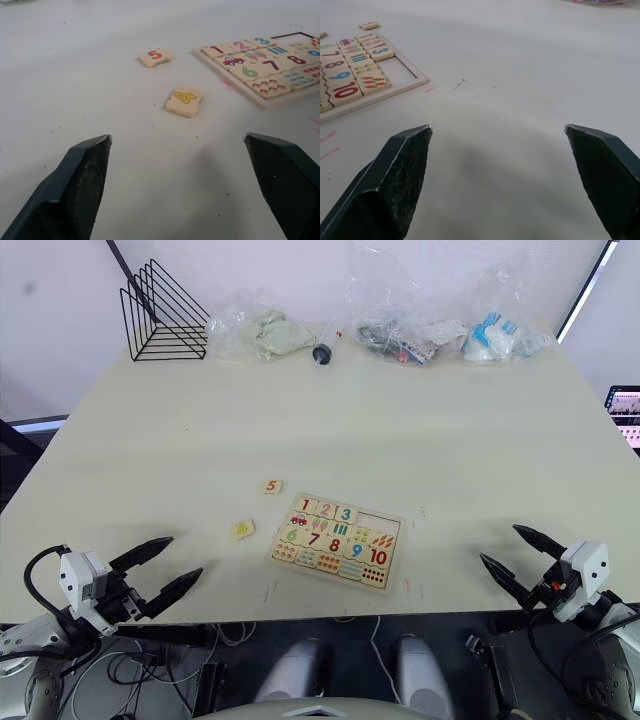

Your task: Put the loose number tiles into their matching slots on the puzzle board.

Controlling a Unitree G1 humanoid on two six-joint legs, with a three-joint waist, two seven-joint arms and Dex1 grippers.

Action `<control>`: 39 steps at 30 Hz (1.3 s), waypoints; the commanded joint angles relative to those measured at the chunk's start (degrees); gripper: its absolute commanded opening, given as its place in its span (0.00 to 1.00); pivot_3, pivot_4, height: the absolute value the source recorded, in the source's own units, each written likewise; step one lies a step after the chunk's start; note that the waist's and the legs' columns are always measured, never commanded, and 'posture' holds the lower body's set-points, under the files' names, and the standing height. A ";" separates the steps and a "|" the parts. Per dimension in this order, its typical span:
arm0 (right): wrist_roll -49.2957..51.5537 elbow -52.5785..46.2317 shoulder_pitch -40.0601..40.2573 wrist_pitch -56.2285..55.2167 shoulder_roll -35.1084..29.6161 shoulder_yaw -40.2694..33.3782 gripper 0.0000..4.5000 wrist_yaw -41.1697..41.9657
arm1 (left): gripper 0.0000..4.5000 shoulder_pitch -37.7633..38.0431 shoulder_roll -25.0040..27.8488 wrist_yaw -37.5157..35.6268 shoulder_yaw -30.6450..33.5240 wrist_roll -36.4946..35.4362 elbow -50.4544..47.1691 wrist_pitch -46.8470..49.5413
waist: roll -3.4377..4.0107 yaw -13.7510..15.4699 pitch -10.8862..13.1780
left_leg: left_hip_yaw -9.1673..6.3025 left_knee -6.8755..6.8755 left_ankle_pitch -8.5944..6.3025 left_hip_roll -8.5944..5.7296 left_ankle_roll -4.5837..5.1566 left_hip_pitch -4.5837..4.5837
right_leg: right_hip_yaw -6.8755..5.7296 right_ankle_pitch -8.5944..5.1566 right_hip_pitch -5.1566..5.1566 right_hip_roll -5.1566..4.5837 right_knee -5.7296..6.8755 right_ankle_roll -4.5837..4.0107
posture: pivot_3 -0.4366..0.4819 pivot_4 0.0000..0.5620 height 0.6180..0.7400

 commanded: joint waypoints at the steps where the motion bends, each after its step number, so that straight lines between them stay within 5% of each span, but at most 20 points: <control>1: 1.24 -0.85 -0.37 -1.87 0.43 -0.39 0.99 1.00 | 1.00 -0.78 1.38 -1.75 1.14 0.07 1.14 -1.42 | 0.00 0.01 0.00 | 0.00 0.00 0.00 0.00 0.00 0.00 | 0.00 0.00 0.00 0.00 0.00 0.00 | 0.48 0.27 1.00; 18: 3.46 -0.45 -2.77 -1.08 -2.37 -0.02 0.99 7.87 | 1.00 -5.26 5.76 -5.62 0.02 0.75 3.42 1.65 | 0.02 0.00 0.00 | 0.01 -0.01 0.00 0.01 0.00 0.03 | 0.01 0.00 0.01 0.00 0.00 0.00 | 0.48 0.27 1.00; 25: 7.99 -2.92 -7.67 3.19 -7.49 1.71 0.99 16.09 | 1.00 -14.20 11.42 -8.94 -6.78 5.85 7.09 4.04 | 0.11 -0.02 0.07 | -0.02 0.01 0.00 -0.05 0.00 0.11 | -0.02 0.01 0.13 0.04 0.01 0.01 | 0.48 0.27 1.00; 39: 6.31 -0.39 -15.24 3.61 -8.09 6.76 0.99 20.78 | 1.00 -33.02 12.60 -12.76 -18.86 15.66 20.13 2.75 | 0.12 -0.01 0.09 | -0.05 -0.04 0.00 -0.17 0.00 0.10 | -0.04 0.02 0.11 0.05 0.00 0.02 | 0.48 0.27 1.00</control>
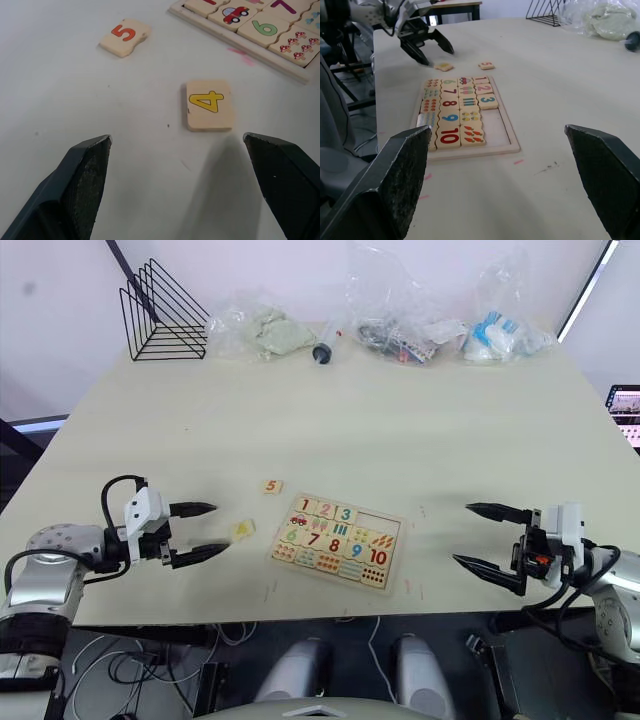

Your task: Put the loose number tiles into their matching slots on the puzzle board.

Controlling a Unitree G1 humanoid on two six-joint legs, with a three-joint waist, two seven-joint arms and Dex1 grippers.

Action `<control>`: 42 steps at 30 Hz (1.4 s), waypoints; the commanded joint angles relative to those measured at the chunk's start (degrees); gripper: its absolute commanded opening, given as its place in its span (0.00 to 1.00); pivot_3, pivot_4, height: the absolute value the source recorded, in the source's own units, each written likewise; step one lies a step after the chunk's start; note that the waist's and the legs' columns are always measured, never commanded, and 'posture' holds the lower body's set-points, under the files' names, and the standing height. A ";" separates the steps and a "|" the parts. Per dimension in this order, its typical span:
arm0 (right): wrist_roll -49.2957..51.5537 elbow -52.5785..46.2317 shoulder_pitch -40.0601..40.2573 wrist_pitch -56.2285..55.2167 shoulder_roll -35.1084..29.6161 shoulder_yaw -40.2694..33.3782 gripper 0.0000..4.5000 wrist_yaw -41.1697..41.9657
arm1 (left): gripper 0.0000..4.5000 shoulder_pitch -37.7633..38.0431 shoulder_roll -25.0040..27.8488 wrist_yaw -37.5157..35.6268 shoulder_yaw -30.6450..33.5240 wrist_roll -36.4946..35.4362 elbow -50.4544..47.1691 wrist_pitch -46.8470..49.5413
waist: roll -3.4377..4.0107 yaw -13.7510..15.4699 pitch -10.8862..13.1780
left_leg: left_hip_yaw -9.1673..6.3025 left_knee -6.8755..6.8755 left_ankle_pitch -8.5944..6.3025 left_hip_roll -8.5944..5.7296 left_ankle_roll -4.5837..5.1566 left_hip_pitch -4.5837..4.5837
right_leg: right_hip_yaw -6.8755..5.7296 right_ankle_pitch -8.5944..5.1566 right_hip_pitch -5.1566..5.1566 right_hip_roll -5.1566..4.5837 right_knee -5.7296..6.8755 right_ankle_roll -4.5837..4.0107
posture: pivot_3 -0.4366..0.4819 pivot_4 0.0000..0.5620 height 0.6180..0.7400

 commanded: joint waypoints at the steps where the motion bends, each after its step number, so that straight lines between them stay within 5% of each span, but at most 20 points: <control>1: 0.11 -0.04 -1.20 -1.05 0.03 -0.10 0.99 0.84 | 1.00 -2.41 0.40 -2.62 -1.42 0.24 0.61 -0.53 | 0.00 -0.02 0.00 | 0.00 0.00 0.00 0.00 0.00 -0.01 | 0.00 0.00 -0.01 0.00 0.00 0.00 | 0.48 0.27 1.00; 18: -0.76 0.69 -1.45 -2.47 0.91 1.05 0.99 2.74 | 1.00 -3.46 -1.31 -3.74 -3.74 -0.28 1.00 1.65 | 0.00 0.00 0.00 | -0.02 0.02 0.00 0.00 0.00 0.00 | 0.00 0.00 0.00 -0.01 0.02 0.00 | 0.48 0.27 1.00; 21: -1.02 0.98 -1.71 -2.97 1.18 1.17 1.00 2.57 | 0.85 -3.26 -1.64 -3.70 -4.02 0.45 2.57 -0.28 | 0.01 0.00 0.00 | 0.00 0.02 0.00 0.00 0.00 0.01 | 0.01 0.00 0.00 -0.01 0.03 0.00 | 0.48 0.27 1.00; 28: -1.25 1.13 -1.87 -3.47 1.09 1.24 1.00 2.50 | 0.21 -3.16 -2.10 -3.50 -4.29 0.88 4.39 -2.24 | 0.02 -0.02 -0.01 | 0.01 0.02 0.00 0.00 0.00 0.02 | 0.02 0.00 0.00 -0.02 0.03 0.00 | 0.48 0.27 1.00; 42: -0.81 -0.38 1.06 -4.35 1.77 0.72 1.00 1.76 | 0.21 -6.50 1.85 -8.66 -4.10 -1.70 -2.14 -0.75 | -0.01 0.04 0.01 | -0.02 0.02 0.00 0.00 0.00 0.00 | 0.00 0.00 0.00 -0.01 0.04 0.00 | 0.48 0.27 1.00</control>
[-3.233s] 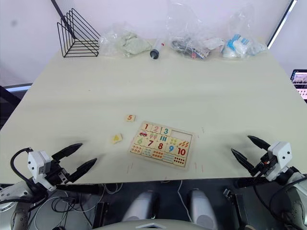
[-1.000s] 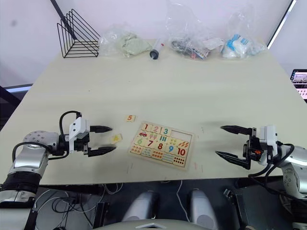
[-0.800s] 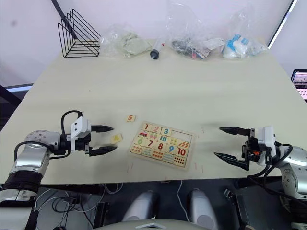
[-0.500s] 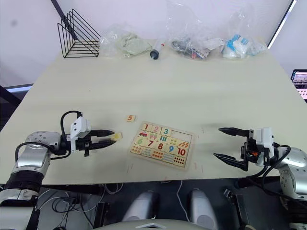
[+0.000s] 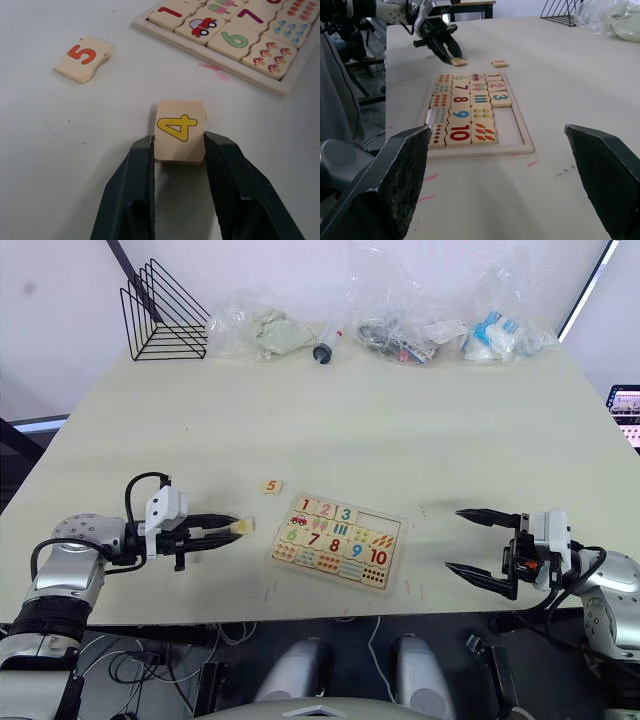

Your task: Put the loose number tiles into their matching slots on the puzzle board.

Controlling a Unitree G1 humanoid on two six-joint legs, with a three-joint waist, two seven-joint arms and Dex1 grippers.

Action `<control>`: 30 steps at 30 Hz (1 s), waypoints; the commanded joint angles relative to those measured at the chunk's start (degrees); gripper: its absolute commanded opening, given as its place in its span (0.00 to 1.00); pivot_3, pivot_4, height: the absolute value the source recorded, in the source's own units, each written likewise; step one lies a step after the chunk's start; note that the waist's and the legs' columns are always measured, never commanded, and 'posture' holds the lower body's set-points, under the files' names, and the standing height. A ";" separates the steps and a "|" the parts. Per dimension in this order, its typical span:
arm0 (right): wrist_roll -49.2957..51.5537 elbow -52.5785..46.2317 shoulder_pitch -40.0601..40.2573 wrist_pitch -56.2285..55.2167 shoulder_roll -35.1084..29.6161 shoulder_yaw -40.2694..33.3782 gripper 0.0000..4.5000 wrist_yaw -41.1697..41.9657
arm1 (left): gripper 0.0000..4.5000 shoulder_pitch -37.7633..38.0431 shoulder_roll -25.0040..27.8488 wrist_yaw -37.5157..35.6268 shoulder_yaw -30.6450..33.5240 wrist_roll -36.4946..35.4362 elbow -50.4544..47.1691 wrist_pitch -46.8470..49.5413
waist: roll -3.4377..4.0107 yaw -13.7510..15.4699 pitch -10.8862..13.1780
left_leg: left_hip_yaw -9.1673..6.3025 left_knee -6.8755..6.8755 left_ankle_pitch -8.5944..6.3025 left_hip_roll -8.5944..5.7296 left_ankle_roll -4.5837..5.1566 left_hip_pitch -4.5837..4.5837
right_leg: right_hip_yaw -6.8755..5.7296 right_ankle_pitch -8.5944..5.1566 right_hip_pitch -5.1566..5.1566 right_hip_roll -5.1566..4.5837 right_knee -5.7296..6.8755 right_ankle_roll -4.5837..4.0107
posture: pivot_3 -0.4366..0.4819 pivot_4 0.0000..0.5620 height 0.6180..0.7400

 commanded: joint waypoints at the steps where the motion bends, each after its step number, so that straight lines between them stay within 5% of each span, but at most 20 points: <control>1: 1.04 -2.59 1.41 -1.13 0.09 -1.48 1.00 -0.35 | 0.21 -3.10 3.46 -3.86 -0.13 -1.94 -7.19 4.47 | -0.03 0.04 0.02 | -0.05 0.02 0.00 0.00 0.00 -0.03 | -0.04 0.00 0.00 0.01 0.00 0.00 | 0.48 0.27 1.00; 14: 1.70 -6.69 5.34 -1.56 1.40 -2.09 1.00 -3.53 | 0.21 -14.75 1.38 -4.18 -7.88 0.41 -17.54 15.55 | 0.00 -0.18 0.04 | -0.04 0.03 0.00 -0.02 0.00 -0.04 | -0.01 0.00 0.00 0.06 0.02 0.01 | 0.48 0.27 1.00; 30: 2.34 -12.35 9.44 -1.56 2.74 -3.11 1.00 -8.37 | 0.21 -29.87 -8.97 -1.44 -20.82 8.47 -19.68 25.25 | -0.04 -0.05 0.06 | -0.14 0.13 0.01 -0.08 0.00 -0.15 | -0.02 0.00 0.01 0.09 0.02 0.05 | 0.48 0.27 1.00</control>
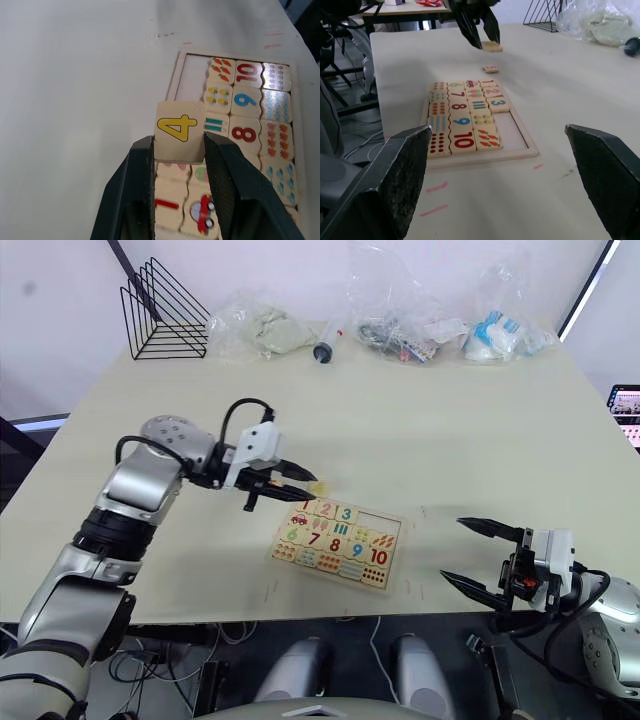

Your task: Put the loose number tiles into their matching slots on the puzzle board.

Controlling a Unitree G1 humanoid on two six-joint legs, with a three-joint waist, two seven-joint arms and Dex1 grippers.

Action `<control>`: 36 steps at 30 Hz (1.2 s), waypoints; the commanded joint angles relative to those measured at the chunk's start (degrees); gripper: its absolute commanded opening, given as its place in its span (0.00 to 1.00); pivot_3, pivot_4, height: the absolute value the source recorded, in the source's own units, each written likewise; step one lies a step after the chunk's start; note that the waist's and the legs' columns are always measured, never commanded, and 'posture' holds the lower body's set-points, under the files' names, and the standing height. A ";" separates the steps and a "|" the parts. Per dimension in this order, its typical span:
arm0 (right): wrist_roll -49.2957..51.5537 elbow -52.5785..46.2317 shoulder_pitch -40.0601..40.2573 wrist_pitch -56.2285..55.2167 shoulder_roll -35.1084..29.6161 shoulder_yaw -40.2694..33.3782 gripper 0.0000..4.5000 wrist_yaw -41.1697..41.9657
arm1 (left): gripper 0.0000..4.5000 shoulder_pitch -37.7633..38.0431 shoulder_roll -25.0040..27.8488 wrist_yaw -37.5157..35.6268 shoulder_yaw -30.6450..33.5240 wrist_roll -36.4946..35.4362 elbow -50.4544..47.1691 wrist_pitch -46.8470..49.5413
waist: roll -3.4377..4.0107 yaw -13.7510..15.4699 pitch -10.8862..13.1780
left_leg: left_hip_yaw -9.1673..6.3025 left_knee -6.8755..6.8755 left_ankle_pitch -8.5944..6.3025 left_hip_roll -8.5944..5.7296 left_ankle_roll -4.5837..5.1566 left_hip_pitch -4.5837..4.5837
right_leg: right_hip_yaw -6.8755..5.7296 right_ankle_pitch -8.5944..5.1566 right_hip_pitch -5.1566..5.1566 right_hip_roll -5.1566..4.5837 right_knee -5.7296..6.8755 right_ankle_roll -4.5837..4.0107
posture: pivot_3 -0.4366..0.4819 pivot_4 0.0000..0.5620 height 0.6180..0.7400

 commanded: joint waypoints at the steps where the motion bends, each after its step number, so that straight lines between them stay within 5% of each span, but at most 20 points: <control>1: 1.65 -2.56 1.34 -0.42 0.01 -1.89 1.00 -0.86 | 0.21 -2.60 -1.85 0.28 -2.23 1.33 -1.75 1.42 | 0.00 0.00 0.00 | 0.00 0.00 0.00 0.00 0.00 0.00 | 0.00 0.00 0.00 0.00 0.00 0.00 | 0.48 0.27 1.00; 16: 1.57 -3.91 4.21 -1.07 0.43 -2.37 1.00 -2.89 | 0.21 -7.56 -10.12 2.37 -14.07 12.01 -2.70 6.45 | -0.01 0.02 0.01 | -0.01 0.00 0.00 -0.01 0.00 -0.02 | 0.03 -0.01 0.00 0.02 0.00 0.01 | 0.48 0.27 1.00; 36: 0.97 -4.63 6.94 -2.44 1.18 -3.47 1.00 -5.20 | 0.21 -8.18 -13.89 5.48 -17.79 18.50 2.89 4.64 | 0.00 0.04 0.01 | -0.01 0.01 0.00 -0.01 0.00 -0.01 | 0.04 -0.02 0.00 0.01 0.00 0.02 | 0.48 0.27 1.00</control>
